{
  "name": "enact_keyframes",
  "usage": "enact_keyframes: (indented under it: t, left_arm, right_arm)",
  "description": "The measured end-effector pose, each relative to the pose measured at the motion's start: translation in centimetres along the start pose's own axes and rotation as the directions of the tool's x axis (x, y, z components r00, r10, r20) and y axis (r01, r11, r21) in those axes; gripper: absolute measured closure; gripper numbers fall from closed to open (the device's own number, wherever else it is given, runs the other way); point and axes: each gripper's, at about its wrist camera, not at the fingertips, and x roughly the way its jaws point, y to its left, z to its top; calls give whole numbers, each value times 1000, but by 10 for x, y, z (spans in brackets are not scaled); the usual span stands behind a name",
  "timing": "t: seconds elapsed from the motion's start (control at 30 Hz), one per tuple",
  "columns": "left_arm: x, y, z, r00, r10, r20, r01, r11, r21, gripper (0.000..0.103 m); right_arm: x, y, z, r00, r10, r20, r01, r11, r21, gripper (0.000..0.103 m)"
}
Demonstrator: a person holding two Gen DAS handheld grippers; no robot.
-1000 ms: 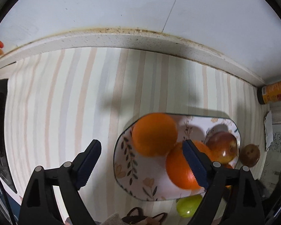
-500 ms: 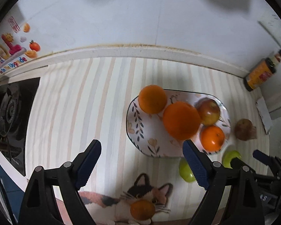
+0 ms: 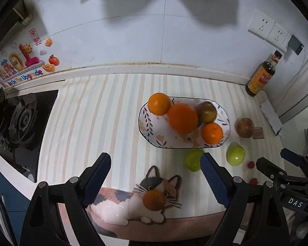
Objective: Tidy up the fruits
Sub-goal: 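Open both tools and lift them away from the plate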
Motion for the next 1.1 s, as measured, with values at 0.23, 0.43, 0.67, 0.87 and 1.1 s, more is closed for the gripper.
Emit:
enact_keyframes:
  t: [0.23, 0.43, 0.67, 0.87, 1.1]
  left_arm:
    - [-33, -3, -14, 999, -3, 36, 3, 1000, 5, 14]
    - [-57, -5, -23, 998, -12, 66, 12, 1000, 2, 14]
    - [-71, -6, -28, 997, -14, 79, 14, 1000, -4, 14]
    - [-71, -9, -32, 997, -7, 76, 8, 1000, -12, 14]
    - [-55, -9, -32, 999, -9, 45, 10, 999, -41, 14]
  right_arm:
    - [-40, 4, -12, 999, 8, 48, -7, 1000, -12, 9]
    - [-68, 5, -19, 997, 15, 82, -14, 1000, -5, 9]
    - [-85, 1, -23, 995, 13, 100, -14, 1000, 6, 9]
    - [-85, -3, -22, 995, 16, 94, -18, 1000, 18, 9]
    - [-69, -7, -21, 998, 23, 62, -26, 999, 45, 9]
